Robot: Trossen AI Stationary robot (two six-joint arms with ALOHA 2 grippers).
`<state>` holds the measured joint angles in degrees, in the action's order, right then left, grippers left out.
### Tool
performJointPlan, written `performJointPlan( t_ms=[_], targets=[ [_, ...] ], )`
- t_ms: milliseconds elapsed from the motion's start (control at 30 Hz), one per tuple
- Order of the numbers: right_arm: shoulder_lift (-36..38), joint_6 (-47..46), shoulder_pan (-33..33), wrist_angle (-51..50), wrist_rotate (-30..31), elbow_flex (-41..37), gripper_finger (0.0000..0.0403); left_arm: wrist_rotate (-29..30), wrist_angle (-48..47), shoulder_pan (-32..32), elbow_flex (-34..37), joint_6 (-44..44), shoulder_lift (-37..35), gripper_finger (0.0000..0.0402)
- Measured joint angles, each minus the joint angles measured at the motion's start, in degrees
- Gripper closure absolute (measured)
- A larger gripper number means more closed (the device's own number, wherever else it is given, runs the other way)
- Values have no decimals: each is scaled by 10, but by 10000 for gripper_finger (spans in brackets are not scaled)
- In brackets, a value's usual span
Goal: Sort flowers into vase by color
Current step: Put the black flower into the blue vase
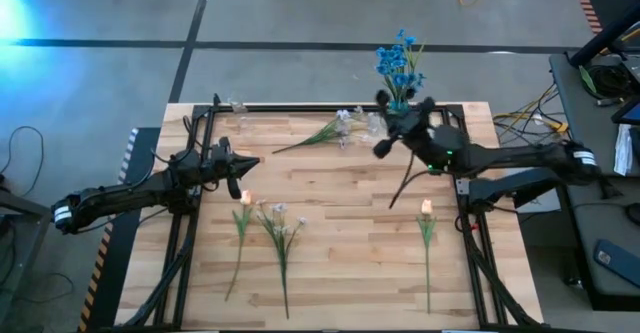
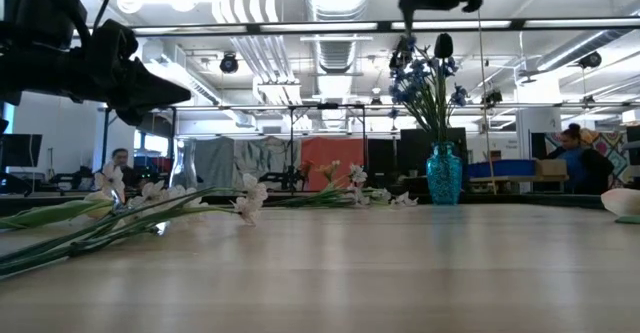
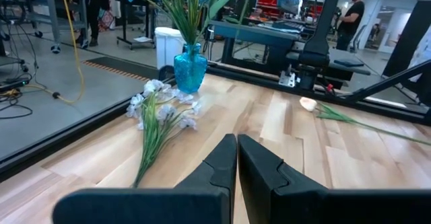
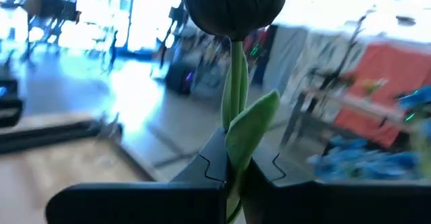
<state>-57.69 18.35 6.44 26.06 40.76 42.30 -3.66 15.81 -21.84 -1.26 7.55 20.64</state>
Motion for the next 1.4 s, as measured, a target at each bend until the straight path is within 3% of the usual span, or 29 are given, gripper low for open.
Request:
performJointPlan(
  t_ms=[200, 367, 867, 1400],
  targets=[
    [62, 117, 13, 179, 33, -69, 393, 1, 10, 0, 0, 5, 1, 402],
    [75, 161, 50, 290, 33, -114, 393, 1, 15, 0, 0, 5, 1, 402],
    [32, 42, 188, 528, -51, -237, 394, 1, 17, 0, 0, 9, 0, 402],
    [33, 37, 163, 554, -84, -213, 394, 0, 18, 0, 0, 11, 0, 402]
  ],
)
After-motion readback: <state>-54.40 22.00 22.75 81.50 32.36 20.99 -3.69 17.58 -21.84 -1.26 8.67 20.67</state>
